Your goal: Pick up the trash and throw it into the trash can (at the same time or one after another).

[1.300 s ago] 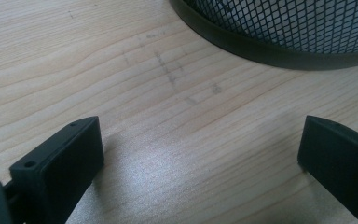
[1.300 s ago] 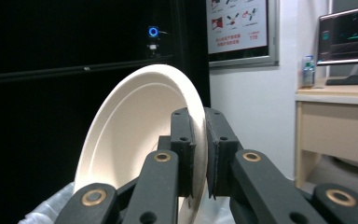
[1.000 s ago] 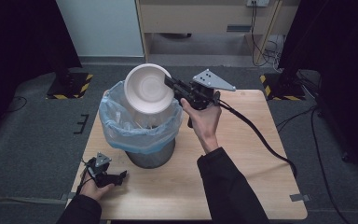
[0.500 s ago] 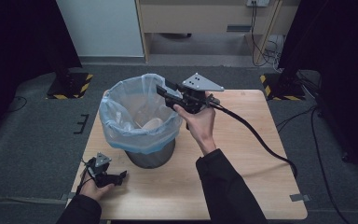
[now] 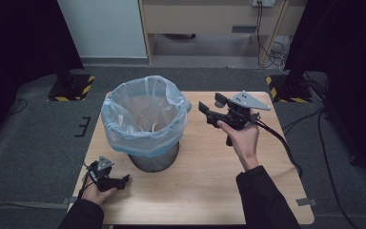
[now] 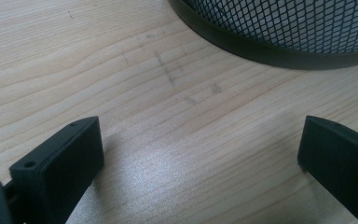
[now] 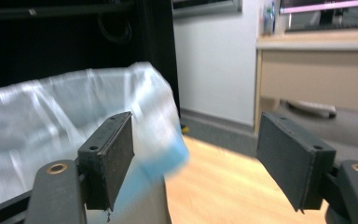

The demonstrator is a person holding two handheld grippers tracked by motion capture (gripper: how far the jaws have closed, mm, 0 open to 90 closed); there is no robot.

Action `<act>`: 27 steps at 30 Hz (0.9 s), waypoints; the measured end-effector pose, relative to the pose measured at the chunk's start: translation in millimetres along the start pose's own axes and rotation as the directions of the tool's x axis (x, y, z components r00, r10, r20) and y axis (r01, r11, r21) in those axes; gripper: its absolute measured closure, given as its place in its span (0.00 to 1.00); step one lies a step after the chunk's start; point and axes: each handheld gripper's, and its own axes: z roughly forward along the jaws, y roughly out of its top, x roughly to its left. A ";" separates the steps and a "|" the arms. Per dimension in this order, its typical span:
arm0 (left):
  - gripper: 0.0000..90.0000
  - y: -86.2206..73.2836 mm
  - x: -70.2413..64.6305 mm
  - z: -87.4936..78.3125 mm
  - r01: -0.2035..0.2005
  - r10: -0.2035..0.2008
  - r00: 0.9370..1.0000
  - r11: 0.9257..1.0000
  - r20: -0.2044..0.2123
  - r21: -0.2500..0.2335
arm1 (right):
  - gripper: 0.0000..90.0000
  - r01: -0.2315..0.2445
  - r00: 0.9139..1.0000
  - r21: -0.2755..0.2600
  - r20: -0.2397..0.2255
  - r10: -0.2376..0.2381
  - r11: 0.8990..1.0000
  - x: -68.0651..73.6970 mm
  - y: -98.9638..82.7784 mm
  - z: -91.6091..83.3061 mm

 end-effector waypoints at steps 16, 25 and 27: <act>0.00 0.0 -0.1 0.0 0.000 0.000 1.000 1.000 -0.001 0.000 | 0.24 -0.099 0.991 0.298 0.117 0.066 0.949 -70.7 -122.9 -57.2; 0.00 0.0 0.0 0.0 0.000 0.000 1.000 1.000 0.000 -0.001 | 0.20 -0.089 0.985 0.495 0.173 0.002 0.864 -103.1 -165.0 -79.3; 0.00 -0.1 0.4 -0.2 0.002 -0.002 1.000 1.000 0.003 -0.001 | 0.20 -0.069 0.982 0.539 0.185 -0.038 0.839 -110.1 -170.2 -84.9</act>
